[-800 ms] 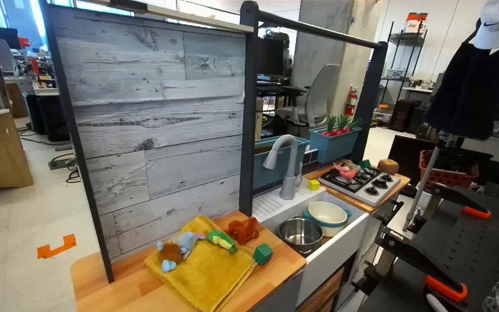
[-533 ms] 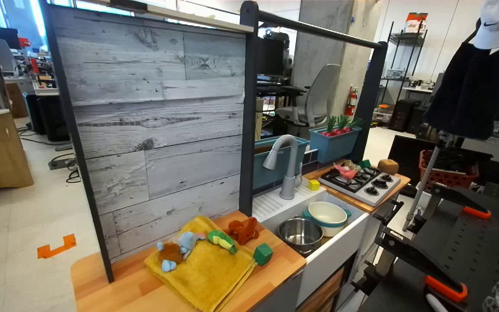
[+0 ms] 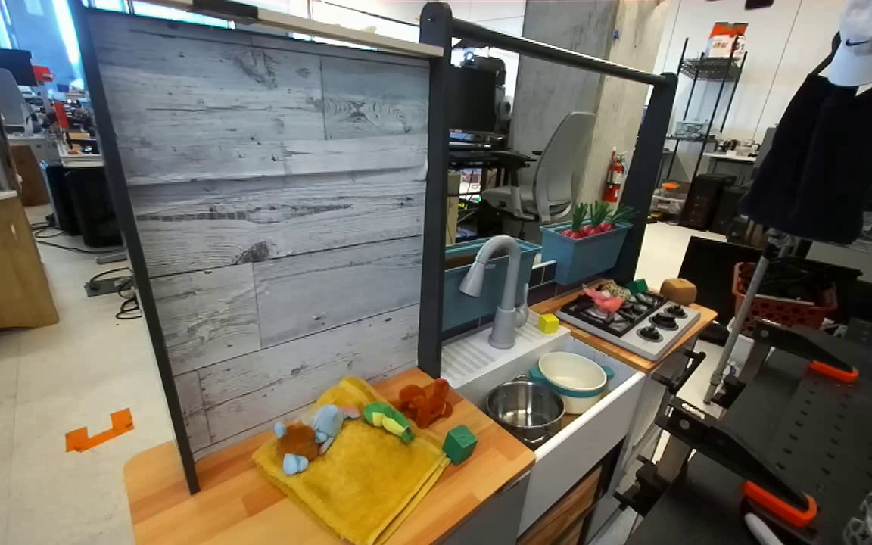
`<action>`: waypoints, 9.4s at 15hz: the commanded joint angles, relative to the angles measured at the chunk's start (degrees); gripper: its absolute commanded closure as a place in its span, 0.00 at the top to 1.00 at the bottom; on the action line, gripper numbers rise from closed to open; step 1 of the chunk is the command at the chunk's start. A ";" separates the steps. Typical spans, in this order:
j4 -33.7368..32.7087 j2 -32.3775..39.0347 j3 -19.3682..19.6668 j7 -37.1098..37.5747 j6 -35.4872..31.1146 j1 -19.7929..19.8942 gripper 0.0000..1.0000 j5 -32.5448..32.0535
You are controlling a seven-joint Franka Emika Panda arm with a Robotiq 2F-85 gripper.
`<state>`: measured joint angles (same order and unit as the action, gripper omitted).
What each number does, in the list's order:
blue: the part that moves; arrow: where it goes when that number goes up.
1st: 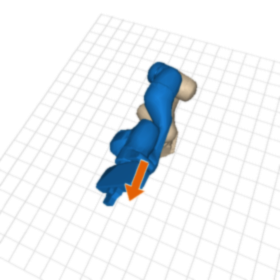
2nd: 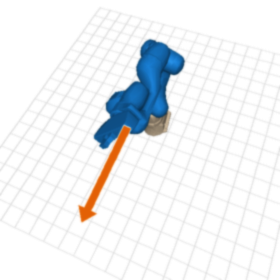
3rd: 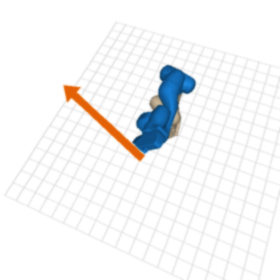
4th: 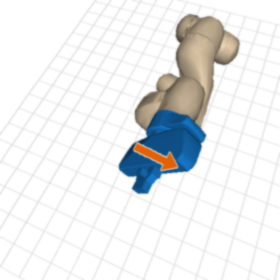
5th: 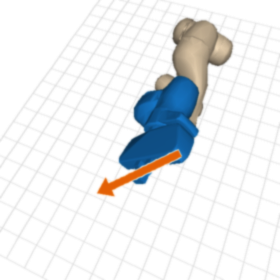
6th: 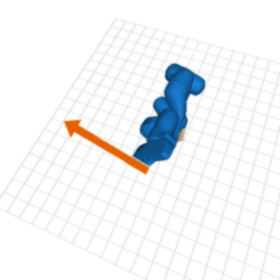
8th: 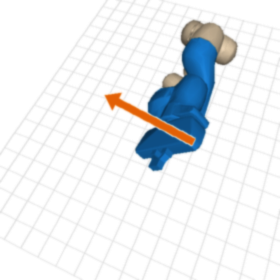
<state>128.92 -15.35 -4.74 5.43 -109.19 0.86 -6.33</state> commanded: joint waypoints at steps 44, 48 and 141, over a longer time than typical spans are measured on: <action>-25.89 73.61 -1.97 6.06 -49.69 -12.26 0.67 10.24; -26.17 74.22 -1.90 6.29 -48.60 -11.97 0.38 10.52; -26.16 71.67 -6.10 4.18 -63.44 -11.29 1.00 10.96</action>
<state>108.73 51.12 -9.46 11.95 -170.98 -10.14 3.56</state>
